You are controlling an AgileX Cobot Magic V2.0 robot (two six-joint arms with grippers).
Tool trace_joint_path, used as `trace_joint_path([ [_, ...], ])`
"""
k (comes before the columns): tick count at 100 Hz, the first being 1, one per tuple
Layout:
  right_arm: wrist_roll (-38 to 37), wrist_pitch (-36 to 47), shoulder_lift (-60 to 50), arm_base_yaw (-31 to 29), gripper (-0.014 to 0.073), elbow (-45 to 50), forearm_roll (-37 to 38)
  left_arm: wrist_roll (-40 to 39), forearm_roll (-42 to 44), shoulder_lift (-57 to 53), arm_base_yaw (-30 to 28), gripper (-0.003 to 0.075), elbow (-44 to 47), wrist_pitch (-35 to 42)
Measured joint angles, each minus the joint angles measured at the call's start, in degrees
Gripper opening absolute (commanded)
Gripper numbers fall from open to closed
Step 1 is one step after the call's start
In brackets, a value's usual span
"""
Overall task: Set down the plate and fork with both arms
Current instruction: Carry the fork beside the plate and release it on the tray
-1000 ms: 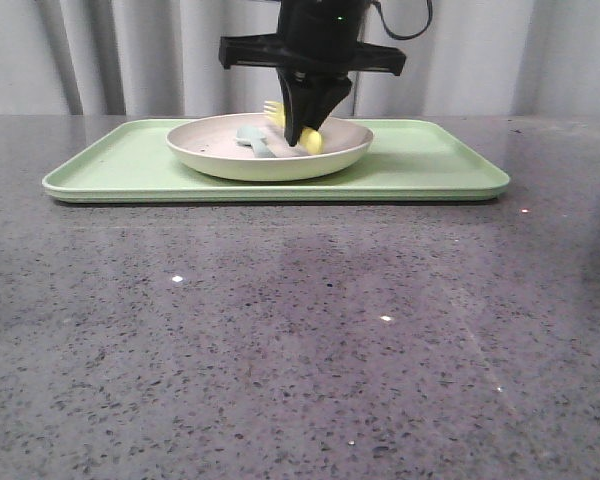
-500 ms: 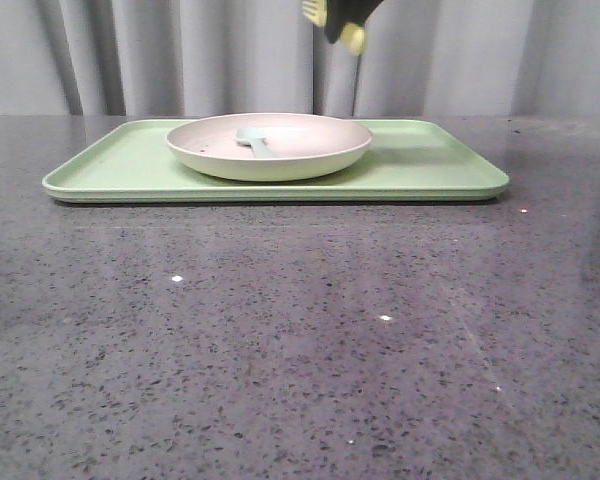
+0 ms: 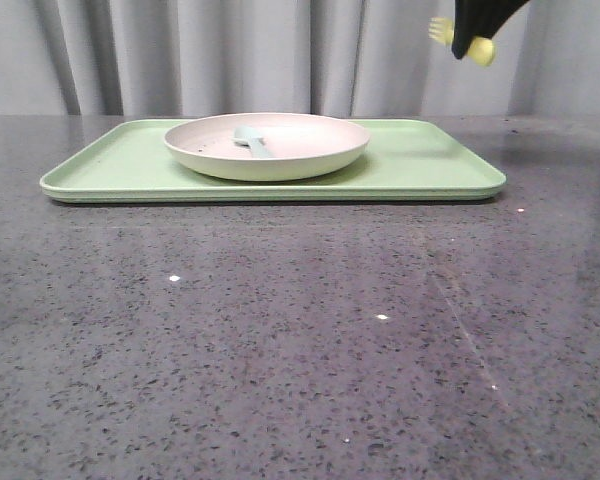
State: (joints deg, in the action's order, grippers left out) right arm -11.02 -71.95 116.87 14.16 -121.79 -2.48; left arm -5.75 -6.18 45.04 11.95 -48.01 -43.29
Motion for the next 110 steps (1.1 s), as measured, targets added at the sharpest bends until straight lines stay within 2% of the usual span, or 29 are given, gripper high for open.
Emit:
trace_joint_path([
  [27, 0.0, 0.2, 0.4, 0.1, -0.0036, 5.65, -0.28, 0.0, 0.0, 0.0, 0.0, 0.0312, 0.0, 0.05],
  [77, 0.0, 0.66, 5.41, 0.1, -0.0024, 5.88, -4.34, 0.0, 0.0, 0.0, 0.0, 0.0312, 0.0, 0.14],
  [87, 0.23, 0.66, 5.52, 0.1, 0.0065, 5.88, -4.36, 0.0, 0.0, 0.0, 0.0, 0.0312, 0.0, 0.14],
  [104, 1.17, 0.66, 5.52, 0.1, 0.0342, 5.88, -4.46, 0.0, 0.0, 0.0, 0.0, 0.0312, 0.0, 0.27],
  [110, 1.3, 0.66, 5.52, 0.1, 0.038, 5.88, -4.46, 0.0, 0.0, 0.0, 0.0, 0.0312, 0.0, 0.27],
])
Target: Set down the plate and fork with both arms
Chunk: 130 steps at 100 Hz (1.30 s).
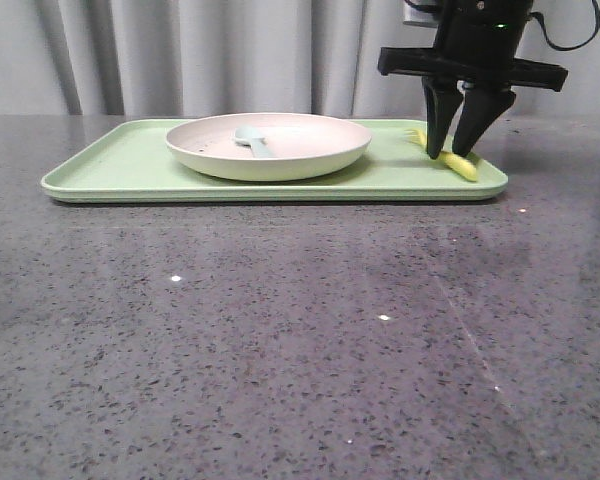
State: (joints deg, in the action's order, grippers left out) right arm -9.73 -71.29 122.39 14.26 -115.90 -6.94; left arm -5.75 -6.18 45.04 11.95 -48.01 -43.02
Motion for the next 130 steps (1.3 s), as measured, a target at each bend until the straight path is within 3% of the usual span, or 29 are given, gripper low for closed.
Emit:
trace_joint_path([
  [60, 0.8, 0.0, -8.51, 0.0, 0.0372, 0.13, 0.0, 0.0, 0.0, 0.0, 0.0, 0.0312, 0.0, 0.13],
  [92, 1.17, -0.19, -15.96, 0.0, 0.0133, 3.59, 1.08, 0.0, 0.0, 0.0, 0.0, 0.0312, 0.0, 0.13],
  [115, 1.36, -0.19, -25.71, 0.0, 0.0008, 13.48, 1.81, 0.0, 0.0, 0.0, 0.0, 0.0308, 0.0, 0.13],
  [130, 1.45, 2.17, -33.6, 0.0, -0.0006, 23.29, 2.04, 0.0, 0.0, -0.36, 0.0, 0.019, 0.0, 0.58],
])
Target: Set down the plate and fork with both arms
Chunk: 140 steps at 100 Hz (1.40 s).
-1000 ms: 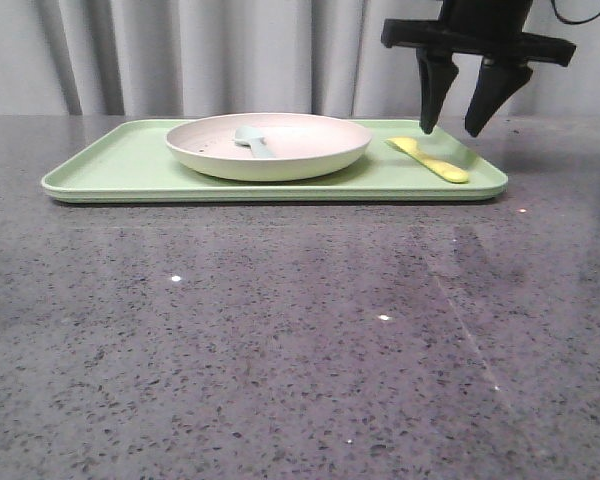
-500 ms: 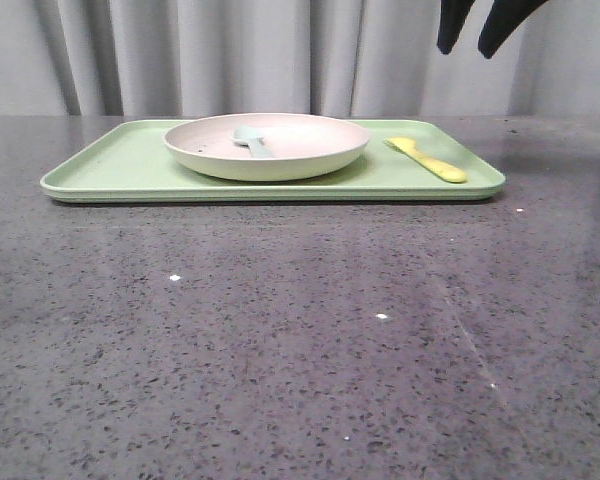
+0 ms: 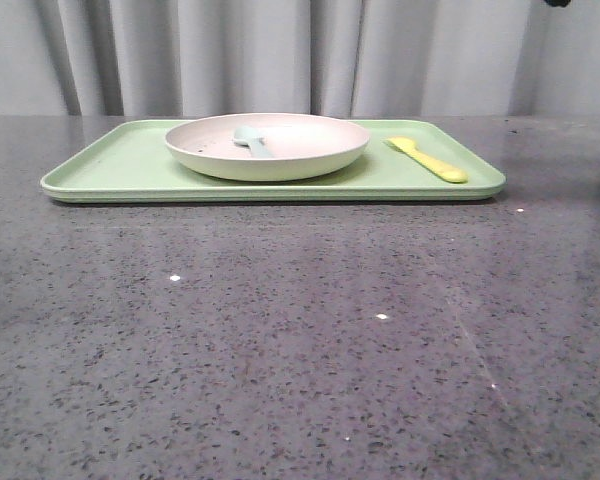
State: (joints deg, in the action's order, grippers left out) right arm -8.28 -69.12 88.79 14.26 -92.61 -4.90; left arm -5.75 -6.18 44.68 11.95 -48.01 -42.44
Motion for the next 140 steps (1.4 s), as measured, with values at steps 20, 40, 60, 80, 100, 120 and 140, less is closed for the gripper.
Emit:
trace_joint_path([
  [20, 0.0, 7.42, -11.38, 0.0, -0.0006, 13.03, 0.04, 0.0, 0.0, -1.39, 0.0, -0.002, 0.0, 1.32],
  [40, 0.0, 17.41, -22.5, 0.0, -0.0053, 25.8, 2.48, 0.0, 0.78, -4.14, 0.0, -0.002, 0.15, 1.76],
  [60, 0.0, 27.19, -33.02, 0.0, -0.0052, 38.08, 4.54, 0.0, 1.76, -8.35, 0.0, -0.002, 3.3, 4.63],
  [80, 0.0, 35.55, -43.7, 0.0, -0.0052, 49.71, 4.9, 0.0, 2.0, -13.16, 0.0, -0.002, 8.65, 9.11],
  [100, 0.0, 40.89, -54.24, 0.0, -0.0052, 59.11, 4.9, 0.0, 2.61, -17.75, 0.0, -0.002, 13.65, 12.52],
  [120, 0.0, 42.51, -63.36, 0.0, -0.0052, 65.21, 5.31, 0.0, 2.74, -22.48, 0.0, -0.002, 18.2, 16.31],
  [140, 0.0, 42.64, -69.19, 0.0, -0.0052, 67.68, 5.41, 0.0, 2.74, -26.68, 0.0, -0.002, 20.95, 17.53],
])
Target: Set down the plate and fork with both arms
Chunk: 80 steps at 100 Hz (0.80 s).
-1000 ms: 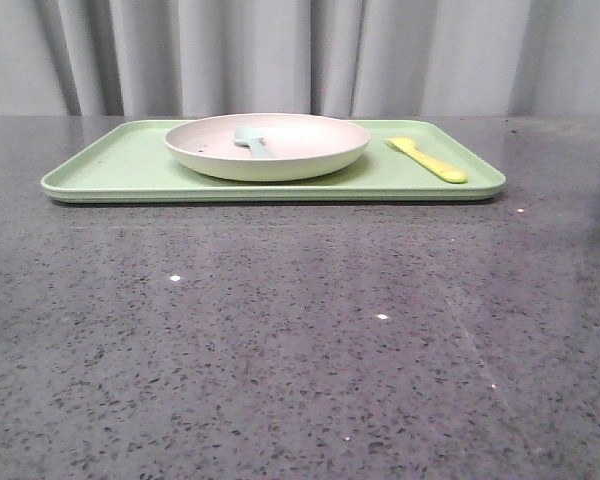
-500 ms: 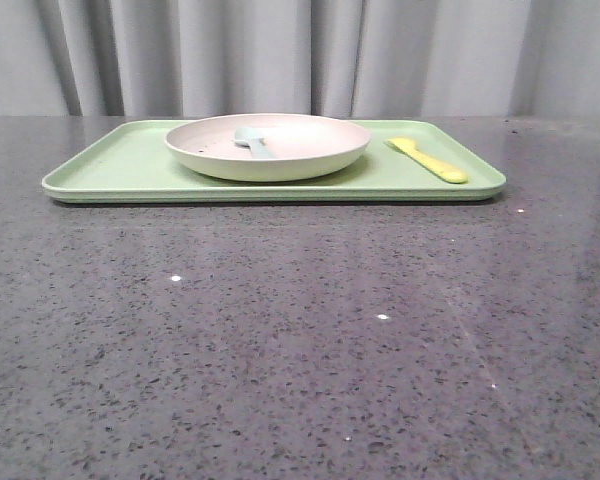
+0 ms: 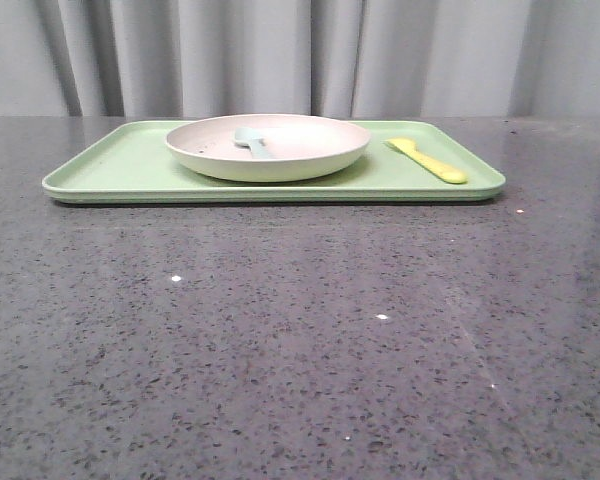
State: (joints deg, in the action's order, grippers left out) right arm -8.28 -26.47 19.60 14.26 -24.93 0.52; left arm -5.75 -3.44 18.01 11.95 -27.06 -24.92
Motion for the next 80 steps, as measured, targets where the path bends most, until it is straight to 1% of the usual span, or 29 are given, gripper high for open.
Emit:
trace_joint_path([
  [20, 0.0, 0.0, -1.22, 0.0, -0.0052, 0.25, 0.0, 0.0, 0.32, -1.91, 0.0, -0.002, 0.94, 0.0],
  [80, 0.0, 0.0, -1.22, 0.0, -0.0052, 0.25, 0.0, 0.0, 0.39, -2.14, 0.0, -0.002, 1.64, 0.0],
])
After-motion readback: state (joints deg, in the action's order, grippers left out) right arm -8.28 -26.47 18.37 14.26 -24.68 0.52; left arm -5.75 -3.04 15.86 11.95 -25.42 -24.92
